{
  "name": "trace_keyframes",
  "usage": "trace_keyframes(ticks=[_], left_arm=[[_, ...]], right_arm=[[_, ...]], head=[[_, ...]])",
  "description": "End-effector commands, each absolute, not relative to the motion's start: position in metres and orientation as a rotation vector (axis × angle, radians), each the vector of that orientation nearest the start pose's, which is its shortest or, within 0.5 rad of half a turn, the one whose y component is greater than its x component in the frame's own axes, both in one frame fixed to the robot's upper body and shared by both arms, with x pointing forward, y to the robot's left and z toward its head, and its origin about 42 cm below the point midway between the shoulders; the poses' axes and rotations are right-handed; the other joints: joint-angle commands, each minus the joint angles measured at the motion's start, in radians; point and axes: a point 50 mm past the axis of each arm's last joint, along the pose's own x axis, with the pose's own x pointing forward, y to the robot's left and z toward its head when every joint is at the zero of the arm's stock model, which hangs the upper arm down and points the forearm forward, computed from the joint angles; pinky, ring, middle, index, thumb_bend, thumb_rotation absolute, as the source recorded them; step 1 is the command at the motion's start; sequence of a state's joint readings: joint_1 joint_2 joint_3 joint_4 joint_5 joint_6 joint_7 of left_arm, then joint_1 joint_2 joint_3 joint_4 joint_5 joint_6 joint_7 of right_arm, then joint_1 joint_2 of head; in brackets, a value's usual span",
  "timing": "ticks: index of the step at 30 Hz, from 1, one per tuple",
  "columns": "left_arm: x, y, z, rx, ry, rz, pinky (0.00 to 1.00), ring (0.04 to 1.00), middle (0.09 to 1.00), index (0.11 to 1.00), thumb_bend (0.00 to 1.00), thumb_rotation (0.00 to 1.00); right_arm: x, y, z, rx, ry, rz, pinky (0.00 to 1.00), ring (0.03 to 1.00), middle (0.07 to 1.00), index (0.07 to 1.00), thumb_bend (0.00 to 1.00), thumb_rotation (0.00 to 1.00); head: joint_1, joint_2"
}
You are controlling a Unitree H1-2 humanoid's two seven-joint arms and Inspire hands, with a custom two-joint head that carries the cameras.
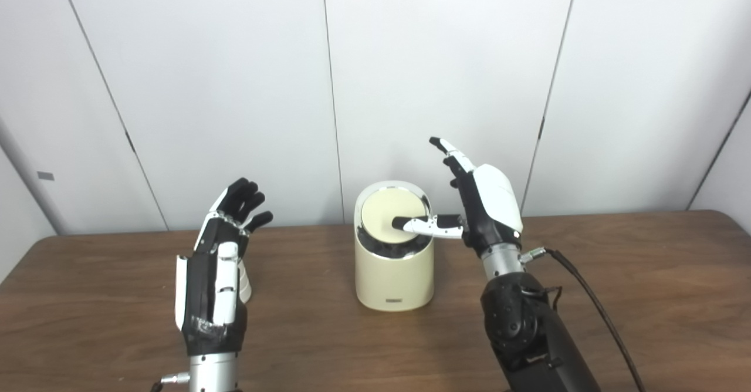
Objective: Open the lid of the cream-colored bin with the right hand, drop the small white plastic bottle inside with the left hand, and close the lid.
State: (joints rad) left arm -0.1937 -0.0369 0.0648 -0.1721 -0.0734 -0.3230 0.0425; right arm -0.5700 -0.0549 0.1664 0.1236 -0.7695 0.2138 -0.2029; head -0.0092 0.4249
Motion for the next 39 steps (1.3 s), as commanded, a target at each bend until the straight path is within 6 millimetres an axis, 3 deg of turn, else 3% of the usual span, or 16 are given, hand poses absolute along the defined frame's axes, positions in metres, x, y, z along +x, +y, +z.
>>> trace_keyframes(ticks=[1, 9, 20, 27, 33, 39], left_arm=[[0.3228, 0.2005, 0.2383, -0.130, -0.751, 0.051, 0.76, 0.847, 0.863, 0.857, 0.26, 0.78], [0.3222, 0.1999, 0.2395, -0.131, -0.746, 0.050, 0.77, 0.848, 0.867, 0.863, 0.27, 0.77], [0.3218, 0.1982, 0.2402, -0.130, -0.750, 0.049, 0.77, 0.848, 0.864, 0.860, 0.27, 0.77], [0.3220, 0.1981, 0.2409, -0.132, -0.748, 0.048, 0.77, 0.849, 0.865, 0.861, 0.27, 0.77], [0.3224, 0.1986, 0.2417, -0.123, -0.756, 0.050, 0.77, 0.853, 0.870, 0.864, 0.27, 0.77], [0.3216, 0.1987, 0.2424, -0.126, -0.757, 0.052, 0.77, 0.849, 0.866, 0.861, 0.27, 0.77]], right_arm=[[0.4384, -0.1389, 0.2886, -0.829, -0.507, -0.214, 0.69, 0.861, 0.901, 0.888, 0.96, 0.42], [0.4450, -0.1374, 0.2870, -0.867, -0.488, -0.212, 0.71, 0.891, 0.917, 0.900, 0.98, 0.40], [0.4434, -0.1370, 0.2869, -0.907, -0.493, -0.226, 0.75, 0.896, 0.904, 0.885, 1.00, 0.19], [0.4422, -0.1358, 0.2894, -0.948, -0.492, -0.225, 0.76, 0.907, 0.914, 0.898, 1.00, 0.11], [0.4412, -0.1356, 0.2905, -1.005, -0.468, -0.222, 0.85, 0.912, 0.931, 0.911, 1.00, 0.02], [0.4401, -0.1351, 0.2894, -1.024, -0.451, -0.220, 0.85, 0.908, 0.928, 0.912, 0.99, 0.00]], head=[[-0.001, 0.001], [-0.001, 0.004], [-0.001, 0.009], [-0.002, 0.011], [-0.003, 0.013], [-0.004, 0.017]])
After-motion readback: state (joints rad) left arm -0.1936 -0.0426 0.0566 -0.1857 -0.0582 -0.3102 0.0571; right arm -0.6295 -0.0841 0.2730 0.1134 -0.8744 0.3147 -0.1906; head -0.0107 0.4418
